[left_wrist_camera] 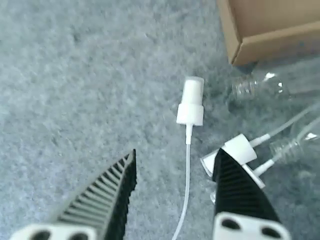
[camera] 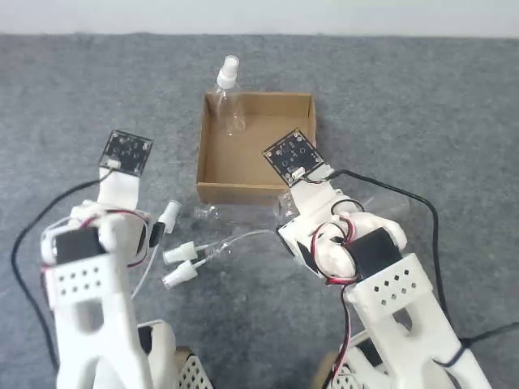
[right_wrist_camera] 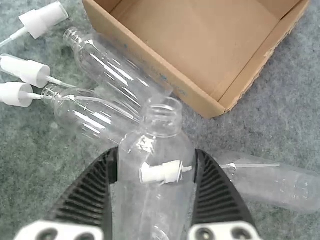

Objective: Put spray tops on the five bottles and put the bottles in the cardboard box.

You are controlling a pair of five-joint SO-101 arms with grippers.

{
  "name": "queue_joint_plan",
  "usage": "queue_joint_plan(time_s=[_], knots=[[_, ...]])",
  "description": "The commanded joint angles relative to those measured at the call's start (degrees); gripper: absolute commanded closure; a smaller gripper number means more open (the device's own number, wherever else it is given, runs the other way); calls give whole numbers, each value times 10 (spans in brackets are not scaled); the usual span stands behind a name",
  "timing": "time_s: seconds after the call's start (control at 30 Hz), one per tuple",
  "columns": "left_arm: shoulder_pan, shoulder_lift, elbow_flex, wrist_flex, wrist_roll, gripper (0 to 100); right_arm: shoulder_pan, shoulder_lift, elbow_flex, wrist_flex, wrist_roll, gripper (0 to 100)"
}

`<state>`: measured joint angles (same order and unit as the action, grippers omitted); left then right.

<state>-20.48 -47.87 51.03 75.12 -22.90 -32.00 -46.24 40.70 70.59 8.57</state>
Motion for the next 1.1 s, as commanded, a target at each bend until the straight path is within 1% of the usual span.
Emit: queue_joint_plan(time_s=[0.0, 0.27, 0.47, 0.57, 0.77, 0.87, 0.97, 1.07], knots=[[2, 107, -69, 1, -5, 762, 8, -18, -9, -14, -4, 986], [2, 296, -175, 4, -4, 764, 8, -18, -9, -14, -3, 986], [3, 411, -242, 5, -4, 765, 8, -18, -9, -14, -2, 986], [3, 460, -273, 7, -4, 765, 8, -18, -9, -14, -2, 986], [30, 548, -342, 55, -3, 765, 8, -18, -9, -14, -1, 986], [37, 585, -373, 55, 1, 765, 8, -18, -9, -14, -1, 986], [35, 624, -402, 55, 21, 765, 8, -18, -9, -14, -1, 986], [35, 662, -418, 57, 22, 771, 8, -18, -9, -14, -1, 986]])
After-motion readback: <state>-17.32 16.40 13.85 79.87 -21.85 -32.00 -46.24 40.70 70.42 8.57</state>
